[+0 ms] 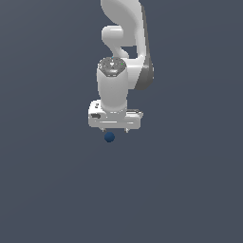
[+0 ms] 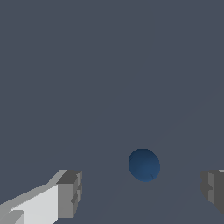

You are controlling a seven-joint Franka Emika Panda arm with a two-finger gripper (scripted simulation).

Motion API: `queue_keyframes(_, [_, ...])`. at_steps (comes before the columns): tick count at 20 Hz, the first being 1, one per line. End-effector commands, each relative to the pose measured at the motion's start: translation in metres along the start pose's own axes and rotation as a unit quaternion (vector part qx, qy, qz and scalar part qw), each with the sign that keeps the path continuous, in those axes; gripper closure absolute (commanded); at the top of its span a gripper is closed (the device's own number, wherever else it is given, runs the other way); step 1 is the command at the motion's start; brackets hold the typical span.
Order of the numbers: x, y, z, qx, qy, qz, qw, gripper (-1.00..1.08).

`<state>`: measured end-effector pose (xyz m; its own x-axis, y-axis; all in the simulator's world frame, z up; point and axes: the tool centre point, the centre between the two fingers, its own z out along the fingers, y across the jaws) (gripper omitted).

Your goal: Pick up the object and move it to a goal position.

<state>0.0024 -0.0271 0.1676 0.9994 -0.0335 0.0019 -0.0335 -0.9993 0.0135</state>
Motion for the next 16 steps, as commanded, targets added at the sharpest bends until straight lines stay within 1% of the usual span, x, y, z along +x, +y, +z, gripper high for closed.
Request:
queue_keyframes(1, [0.0, 0.0, 0.0, 0.0, 0.0, 0.0, 1.0, -0.92])
queue_keyframes(4, [0.002, 0.003, -0.005, -0.001, 0.006, -0.002, 1.0, -0.92])
queue_keyframes(9, [0.011, 0.013, -0.021, -0.006, 0.025, -0.01, 0.9996, -0.92])
queue_keyframes(16, [0.011, 0.013, -0.02, -0.006, 0.025, -0.01, 0.9996, -0.92])
